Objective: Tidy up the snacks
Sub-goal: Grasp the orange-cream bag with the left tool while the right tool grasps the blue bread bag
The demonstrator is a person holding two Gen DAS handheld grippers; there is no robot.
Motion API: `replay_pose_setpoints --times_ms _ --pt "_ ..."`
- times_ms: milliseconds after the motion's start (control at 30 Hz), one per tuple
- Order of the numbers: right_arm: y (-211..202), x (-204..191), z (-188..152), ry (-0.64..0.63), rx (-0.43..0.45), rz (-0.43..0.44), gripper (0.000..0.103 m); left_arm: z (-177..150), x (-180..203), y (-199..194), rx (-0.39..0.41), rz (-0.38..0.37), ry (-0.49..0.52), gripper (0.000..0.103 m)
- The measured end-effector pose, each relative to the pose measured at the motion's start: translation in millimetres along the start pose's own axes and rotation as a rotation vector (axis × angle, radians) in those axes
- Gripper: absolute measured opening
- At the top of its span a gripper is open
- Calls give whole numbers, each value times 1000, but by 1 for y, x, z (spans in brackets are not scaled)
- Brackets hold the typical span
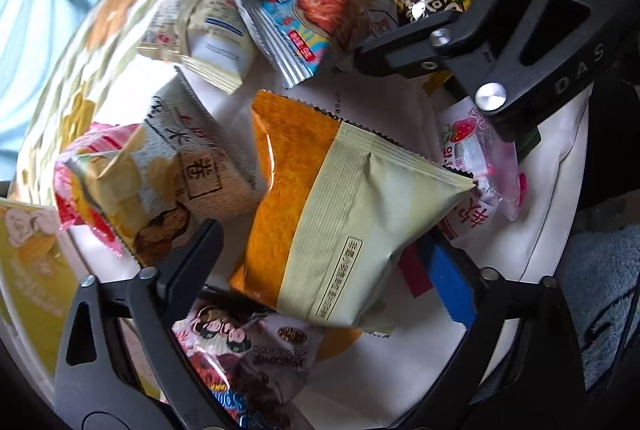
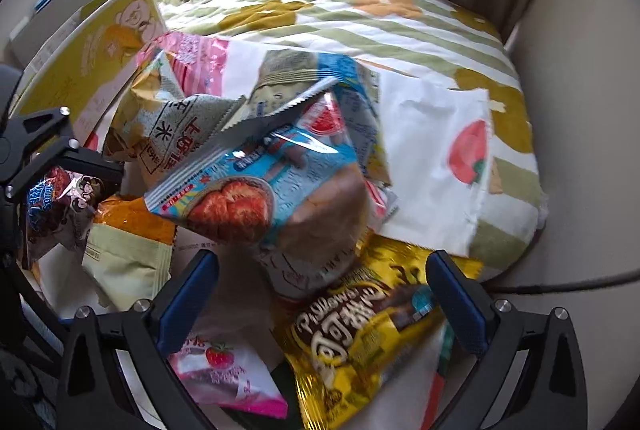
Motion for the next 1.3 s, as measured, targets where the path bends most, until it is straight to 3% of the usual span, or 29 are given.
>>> replay_pose_setpoints --times_ms 133,333,433,567,633,833,1300 --pt "10 -6 8 -41 15 15 103 -1 -1 7 -18 -40 -8 81" --pt "19 -12 17 -95 48 50 103 2 7 14 -24 -9 16 76" --pt "22 -15 20 -120 61 59 102 2 5 13 -21 -29 -2 68" --pt "27 -21 23 -142 64 67 86 0 7 10 -15 -31 -12 64" --pt "28 -22 22 -156 66 60 72 -7 6 10 -10 -30 -14 63" --pt "22 -16 18 -146 85 48 55 -14 7 1 -5 -38 -47 62" --pt "-25 -4 20 -41 160 71 52 -14 3 -44 98 23 -109 62"
Point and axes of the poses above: each gripper's, at about its wrist camera, not at the fingertips, and y roughly the way its jaws point, x to its right, z to its top, the point moved 6 cm from there along y, roughly the way its jaws point, and after that the axes turned 9 degrees about -z, right-handed, at the moved point
